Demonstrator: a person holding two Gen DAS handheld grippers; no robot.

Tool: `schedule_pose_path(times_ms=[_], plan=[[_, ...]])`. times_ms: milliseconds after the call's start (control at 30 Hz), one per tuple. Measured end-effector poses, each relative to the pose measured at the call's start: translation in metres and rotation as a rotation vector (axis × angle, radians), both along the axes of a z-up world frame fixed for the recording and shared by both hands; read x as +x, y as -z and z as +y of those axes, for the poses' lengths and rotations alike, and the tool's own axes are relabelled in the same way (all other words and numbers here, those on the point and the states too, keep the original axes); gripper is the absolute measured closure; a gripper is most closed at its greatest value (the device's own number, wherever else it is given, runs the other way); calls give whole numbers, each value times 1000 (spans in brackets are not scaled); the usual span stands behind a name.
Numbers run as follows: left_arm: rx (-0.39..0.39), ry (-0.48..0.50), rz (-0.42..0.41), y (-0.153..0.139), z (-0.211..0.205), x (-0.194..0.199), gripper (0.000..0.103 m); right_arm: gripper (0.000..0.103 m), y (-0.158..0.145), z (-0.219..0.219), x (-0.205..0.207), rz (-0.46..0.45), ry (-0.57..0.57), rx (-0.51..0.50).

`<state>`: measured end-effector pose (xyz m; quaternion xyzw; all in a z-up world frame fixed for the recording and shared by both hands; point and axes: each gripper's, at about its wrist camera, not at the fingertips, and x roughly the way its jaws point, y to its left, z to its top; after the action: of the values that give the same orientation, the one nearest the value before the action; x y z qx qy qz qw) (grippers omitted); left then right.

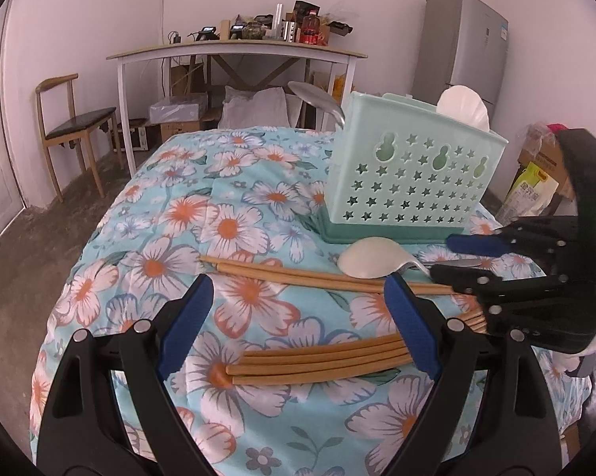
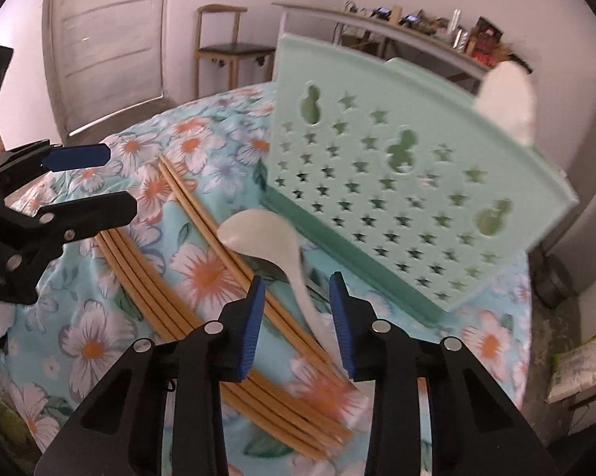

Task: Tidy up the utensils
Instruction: 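Grasp the white ceramic spoon with the right gripper and lift it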

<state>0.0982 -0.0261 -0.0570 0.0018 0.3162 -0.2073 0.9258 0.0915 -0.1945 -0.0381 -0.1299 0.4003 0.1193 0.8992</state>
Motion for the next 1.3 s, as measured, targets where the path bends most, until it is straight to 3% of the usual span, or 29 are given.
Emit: schedule_pose_path(times_ms=[133,233,367,833,1000,1100,1300], plan=[[-10,-6,7,2,3,2,19,76,6,3,14,38,8,9],[-14,-7,7,3,5,2,19,88,13,2,21,77,25,42],[-21,-7,-2,2,8,-1,19,97,8,-2,20,60,48,82],[-37,2,-57,-16,13,-18,19,98,-57,-18,-24,-78,34,98],[-87,45,-71,-25,20,-29,19,98,-82,-18,-39,-91,4,129],[-175,104,-72,-31,28,-38,20,98,-86,-19,-47,-46,-38,216],[-313,234,-42,-39,39,-52,33,98,-76,-31,-54,120,-87,504]])
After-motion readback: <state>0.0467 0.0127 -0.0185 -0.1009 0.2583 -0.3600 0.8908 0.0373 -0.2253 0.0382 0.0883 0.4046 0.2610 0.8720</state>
